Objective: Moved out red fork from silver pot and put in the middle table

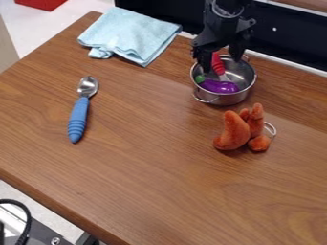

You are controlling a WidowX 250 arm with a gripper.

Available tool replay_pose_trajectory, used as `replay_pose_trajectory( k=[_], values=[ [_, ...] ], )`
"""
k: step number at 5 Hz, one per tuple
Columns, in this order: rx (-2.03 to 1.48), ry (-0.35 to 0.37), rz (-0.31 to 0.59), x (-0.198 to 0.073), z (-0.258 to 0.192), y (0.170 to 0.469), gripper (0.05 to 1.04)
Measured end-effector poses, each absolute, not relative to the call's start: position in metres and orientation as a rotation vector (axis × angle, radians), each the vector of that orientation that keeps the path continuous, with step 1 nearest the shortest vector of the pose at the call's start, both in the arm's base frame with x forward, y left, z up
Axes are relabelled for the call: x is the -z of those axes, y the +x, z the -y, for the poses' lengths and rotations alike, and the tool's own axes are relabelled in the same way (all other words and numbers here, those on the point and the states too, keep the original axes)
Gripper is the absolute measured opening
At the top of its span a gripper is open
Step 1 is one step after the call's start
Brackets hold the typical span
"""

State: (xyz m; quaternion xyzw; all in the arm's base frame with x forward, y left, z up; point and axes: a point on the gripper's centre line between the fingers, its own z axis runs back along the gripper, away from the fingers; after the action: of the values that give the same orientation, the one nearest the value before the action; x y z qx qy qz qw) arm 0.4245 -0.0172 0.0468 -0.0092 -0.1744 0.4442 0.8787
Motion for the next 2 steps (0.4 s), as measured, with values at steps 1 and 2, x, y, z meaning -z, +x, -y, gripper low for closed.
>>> replay_pose_trajectory(
  k=[1,2],
  values=[
    [-0.926,-0.002,0.356,-0.0354,0.0172,0.4227,0.881],
    [-0.918,-0.003,0.364,-0.0315,0.0201,0.421,0.871]
  ],
)
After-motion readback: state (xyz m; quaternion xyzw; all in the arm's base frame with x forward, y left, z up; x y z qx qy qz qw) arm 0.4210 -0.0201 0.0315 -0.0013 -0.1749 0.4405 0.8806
